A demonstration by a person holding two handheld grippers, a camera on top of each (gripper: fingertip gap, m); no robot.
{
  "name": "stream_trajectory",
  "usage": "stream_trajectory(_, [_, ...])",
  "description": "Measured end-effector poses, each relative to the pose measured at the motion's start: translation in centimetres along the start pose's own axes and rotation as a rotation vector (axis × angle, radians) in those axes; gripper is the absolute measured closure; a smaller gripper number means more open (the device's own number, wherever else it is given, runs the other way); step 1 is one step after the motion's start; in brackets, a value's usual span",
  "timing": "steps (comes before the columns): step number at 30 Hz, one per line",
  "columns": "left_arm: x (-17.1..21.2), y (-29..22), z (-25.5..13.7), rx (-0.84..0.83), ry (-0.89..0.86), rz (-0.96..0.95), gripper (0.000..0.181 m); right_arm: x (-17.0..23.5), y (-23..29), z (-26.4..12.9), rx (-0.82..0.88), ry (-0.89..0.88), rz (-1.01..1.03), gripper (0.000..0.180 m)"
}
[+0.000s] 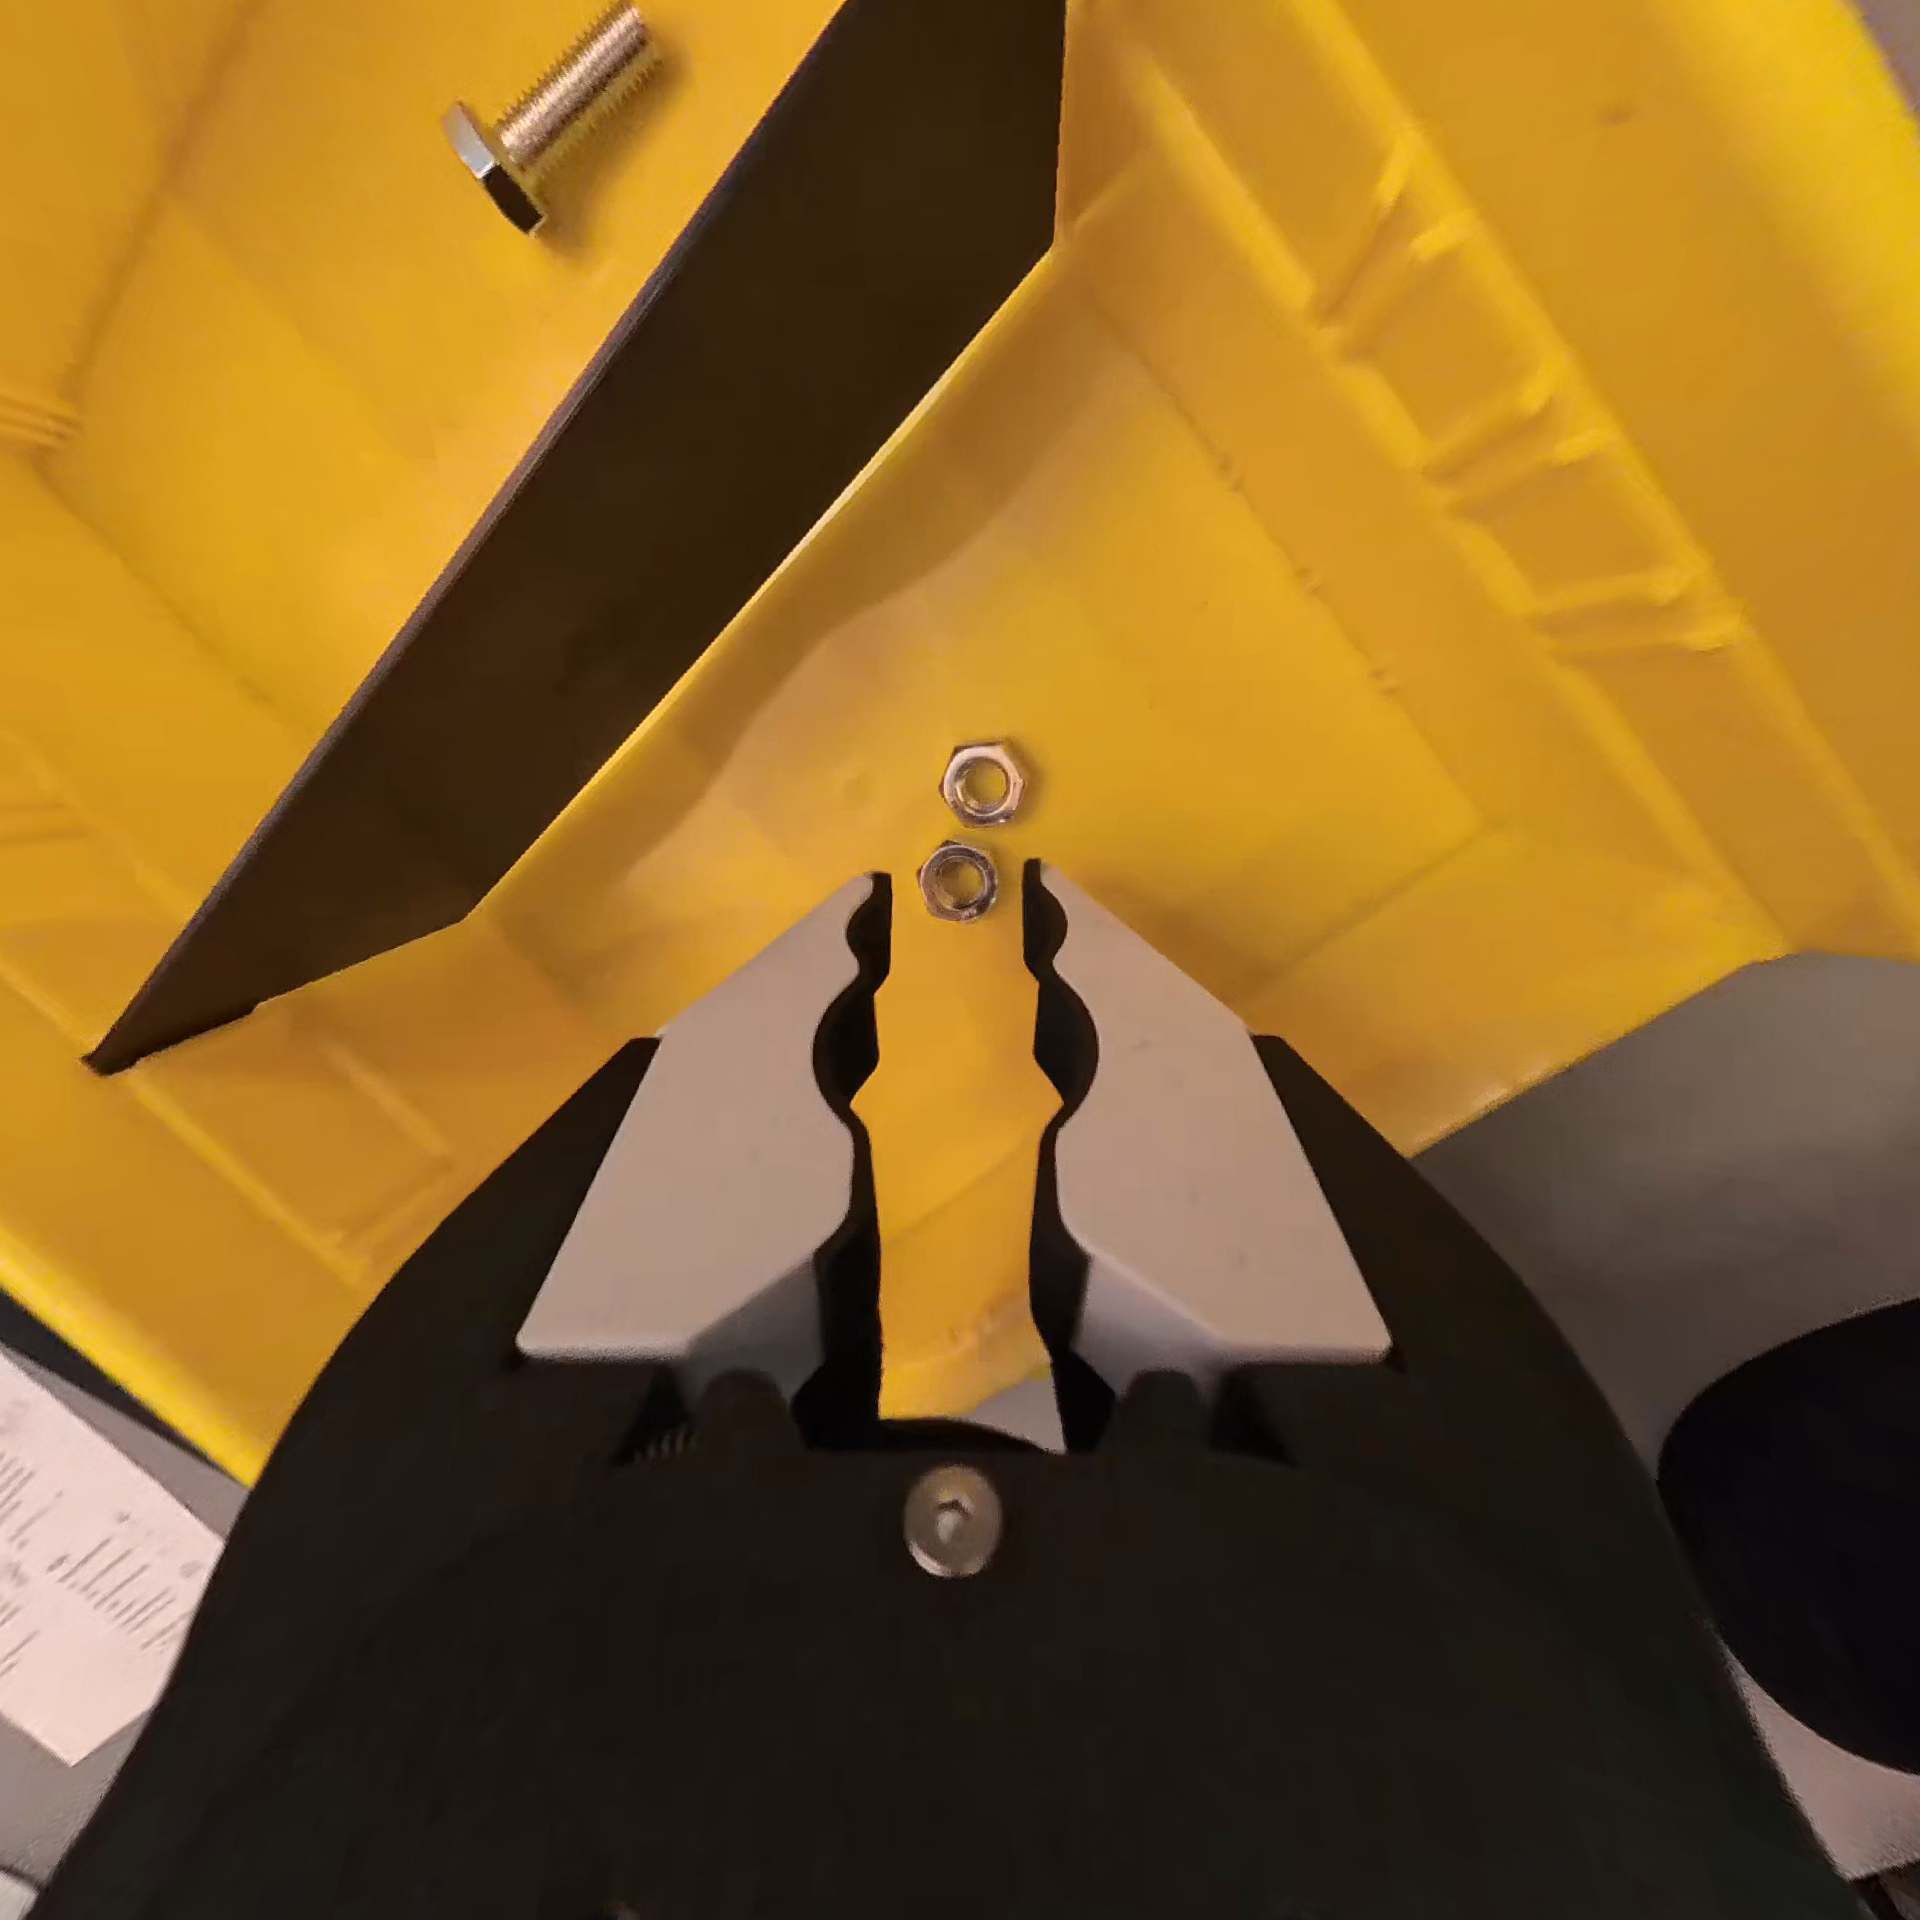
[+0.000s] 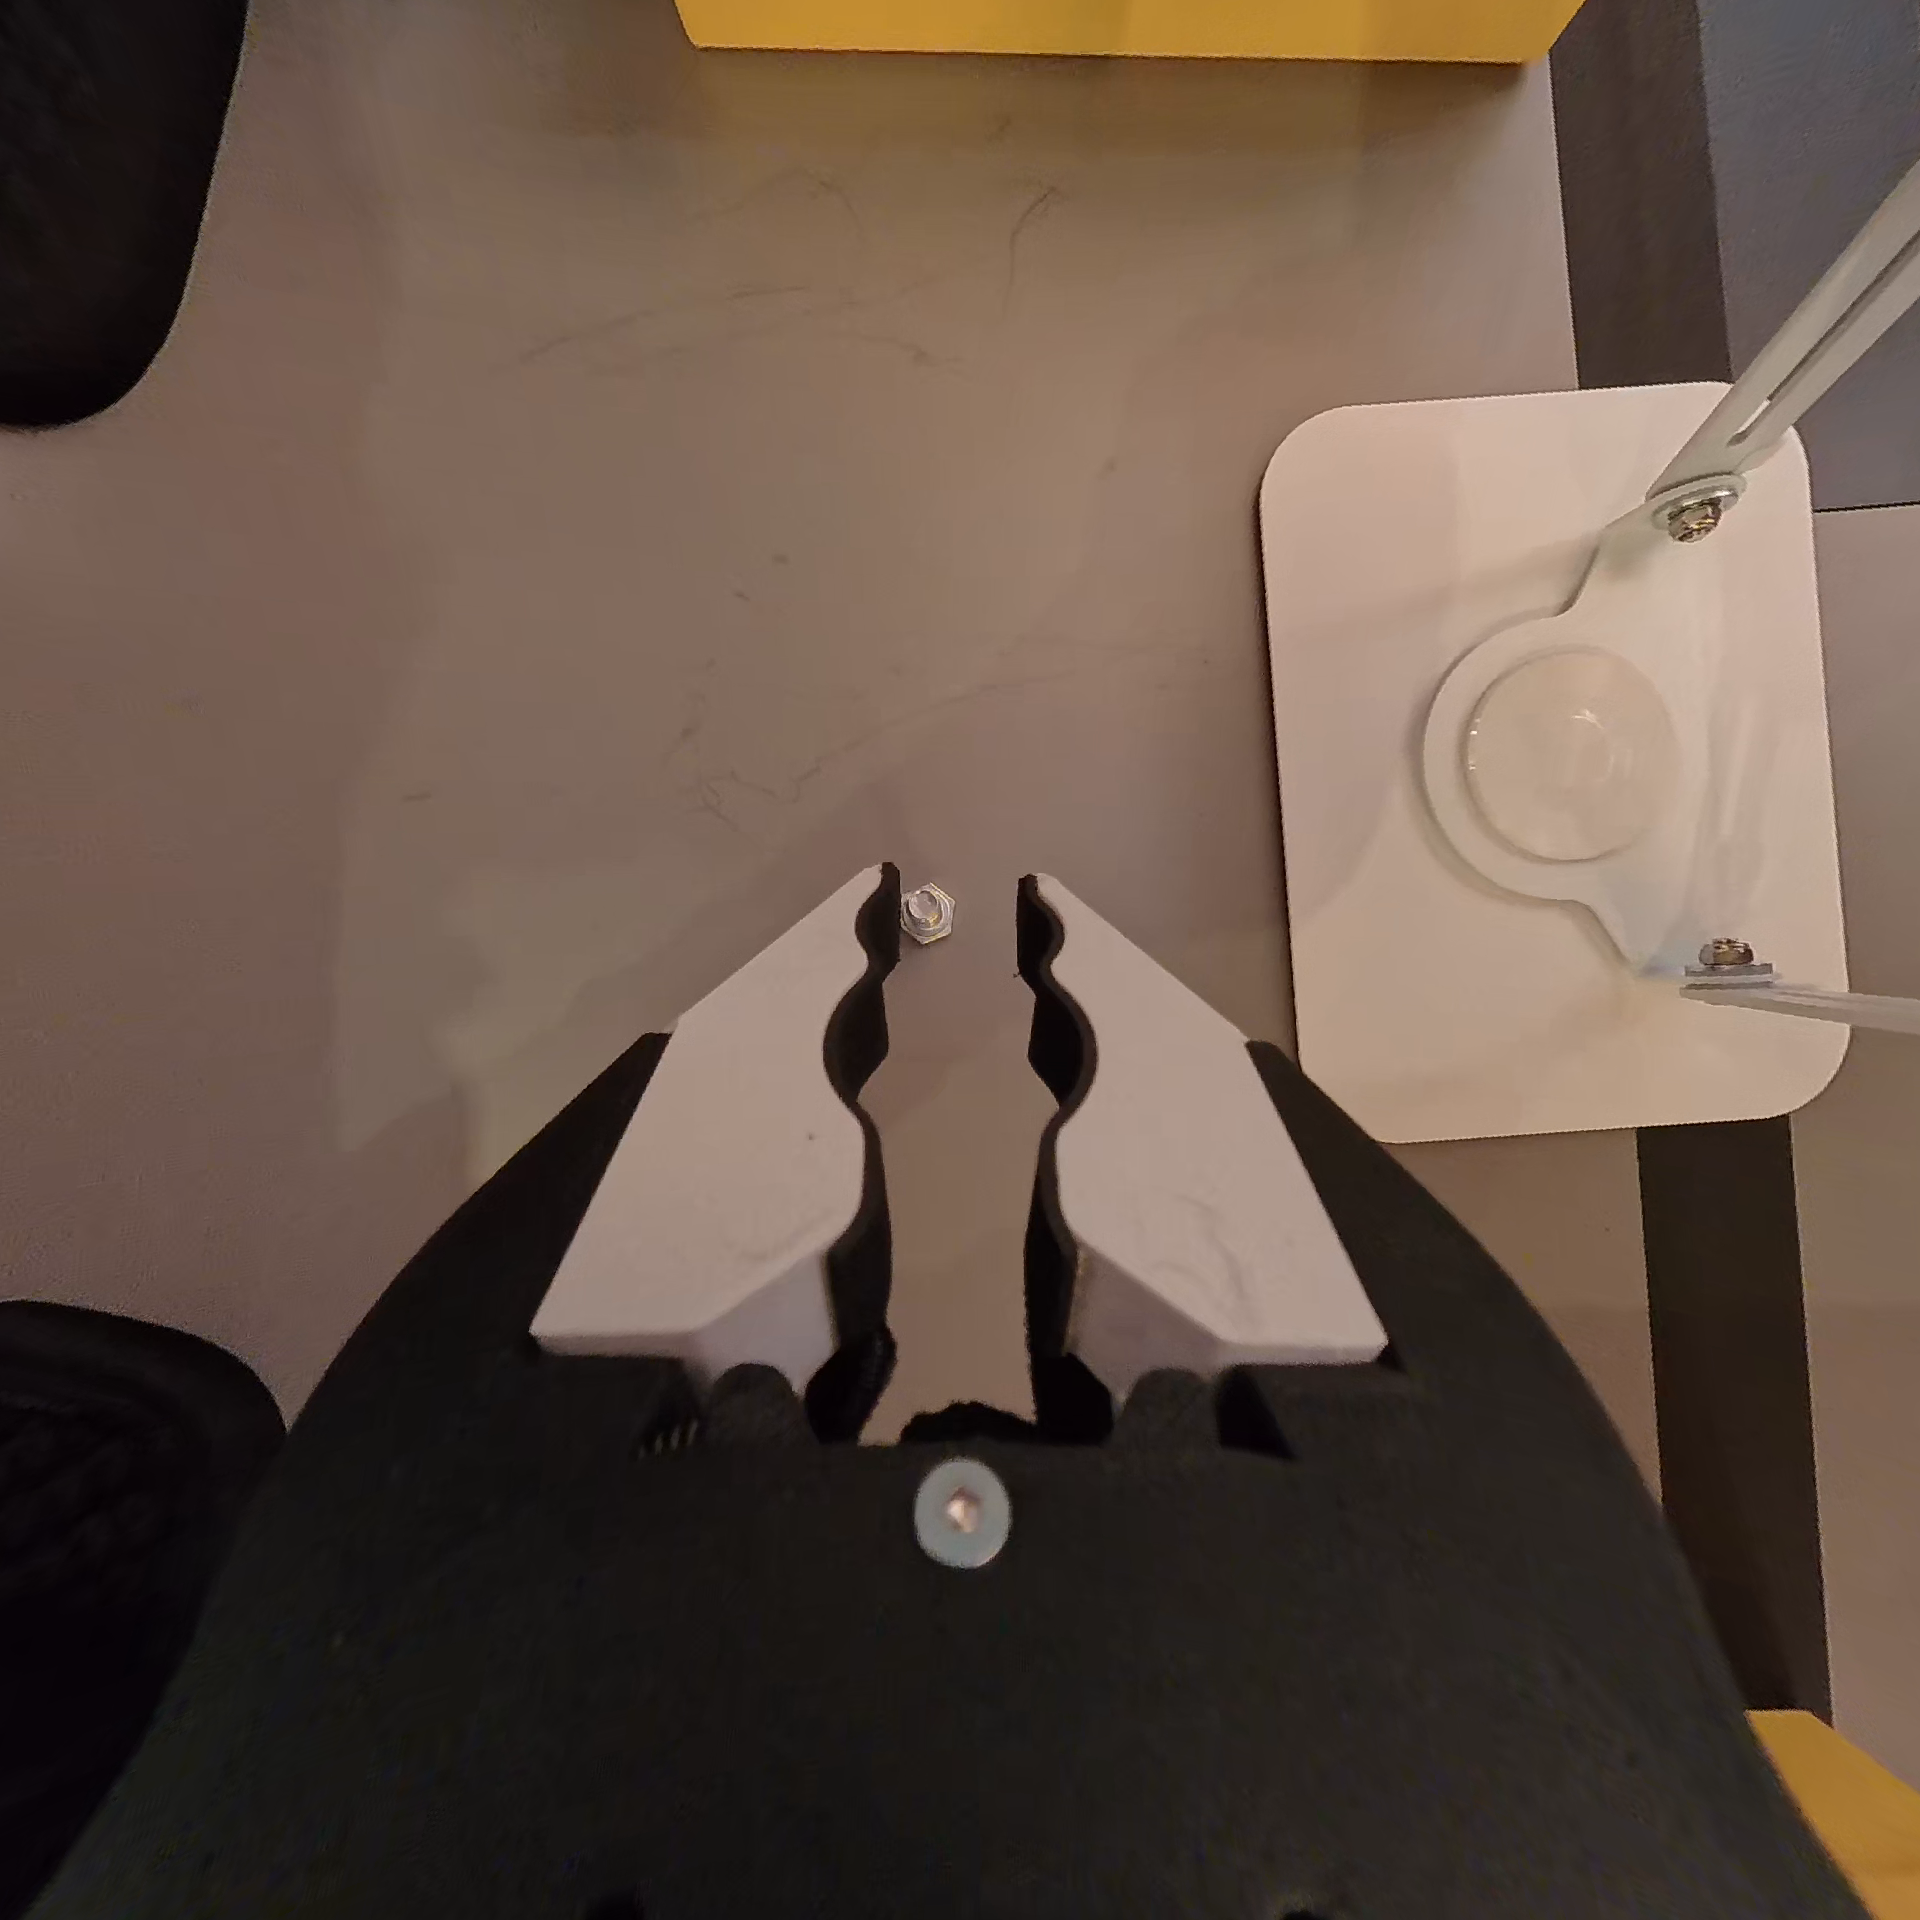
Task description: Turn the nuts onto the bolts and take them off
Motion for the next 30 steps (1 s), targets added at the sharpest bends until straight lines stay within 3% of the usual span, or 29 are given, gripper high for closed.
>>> stream_trajectory(1, [0.2,0.0,0.3,0.004,0.013,0.0,0.157,0.0,0.0,0.1,-0.001,0.001,-0.001,0.16])
stream_trajectory(6, [1.0,0.1,1.7,0.04,0.083,-0.026,0.156,-0.1,0.1,0.4,-0.006,0.008,-0.005,0.159])
stream_trajectory(22, [0.6,1.3,2.2,0.005,0.043,-0.082,0.165,0.2,0.0,0.7,-0.012,0.017,-0.002,0.159])
stream_trajectory(30, [-2.3,2.7,-2.5,-0.123,-0.172,-0.111,0.164,-0.4,-0.6,-0.1,0.025,-0.034,0.001,0.157])
Point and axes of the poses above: each gripper's, where its closed fingertips meet, z out along the fingers, x out of its underside, y = z × x across the jaws, the point moved 3 cm from there along -z, back along the fingers, and after that the axes turned 5 degrees about -x, right-handed, at the moved point
